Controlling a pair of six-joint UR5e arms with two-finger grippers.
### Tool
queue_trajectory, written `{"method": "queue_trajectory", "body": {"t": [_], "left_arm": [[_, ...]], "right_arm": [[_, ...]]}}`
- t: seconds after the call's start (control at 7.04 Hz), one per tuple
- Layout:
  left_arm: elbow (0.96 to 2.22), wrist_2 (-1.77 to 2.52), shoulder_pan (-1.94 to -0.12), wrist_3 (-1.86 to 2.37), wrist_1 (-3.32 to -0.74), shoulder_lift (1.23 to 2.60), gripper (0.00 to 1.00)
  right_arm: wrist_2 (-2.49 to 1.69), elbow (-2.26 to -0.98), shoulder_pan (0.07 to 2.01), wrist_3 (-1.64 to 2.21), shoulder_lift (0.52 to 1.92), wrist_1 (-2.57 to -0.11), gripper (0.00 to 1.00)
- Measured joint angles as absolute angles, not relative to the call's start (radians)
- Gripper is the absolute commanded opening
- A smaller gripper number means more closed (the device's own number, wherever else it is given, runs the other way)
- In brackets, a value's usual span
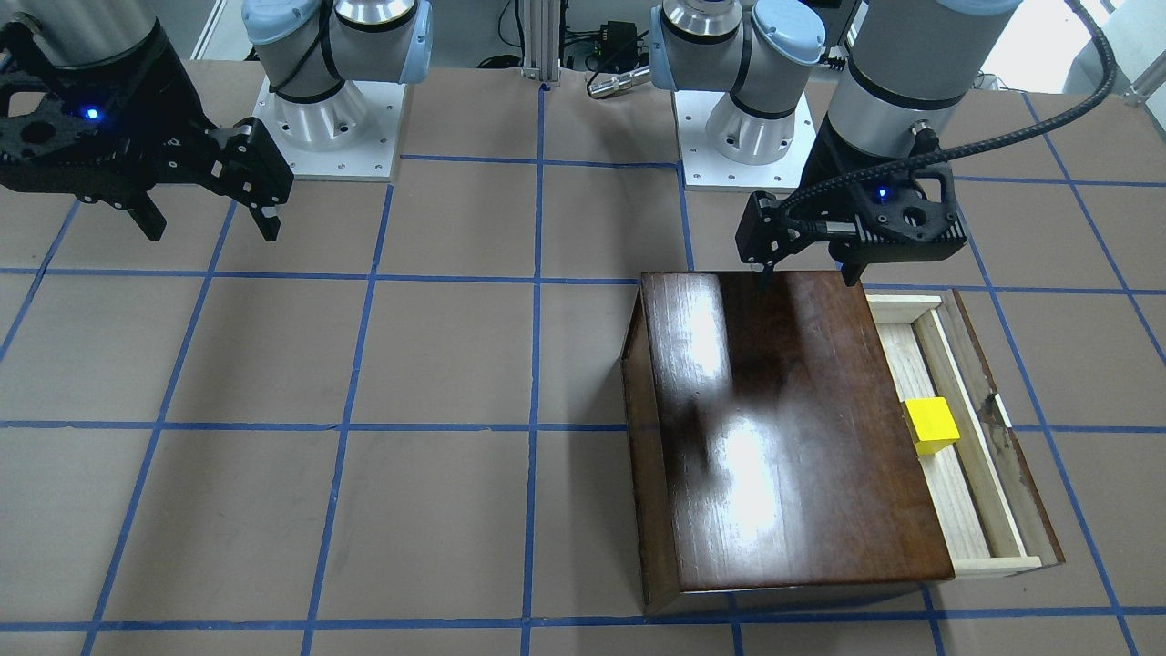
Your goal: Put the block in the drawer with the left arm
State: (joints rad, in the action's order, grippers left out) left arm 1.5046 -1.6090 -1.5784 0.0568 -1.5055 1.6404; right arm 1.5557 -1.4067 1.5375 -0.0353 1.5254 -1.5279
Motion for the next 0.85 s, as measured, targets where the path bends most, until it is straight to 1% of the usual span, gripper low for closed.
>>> {"method": "queue_trajectory", "body": {"t": [0.28, 0.85], "left_arm": [[1.503, -1.609, -1.579, 0.057, -1.506, 1.641, 0.91], [1.505, -1.612, -1.58, 0.058, -1.503, 1.646, 0.92]], "right_arm": [[1.556, -1.407, 1.537, -0.035, 1.525, -1.528, 1.0], [1.556, -1.407, 1.538, -0.035, 1.525, -1.528, 1.0]]}}
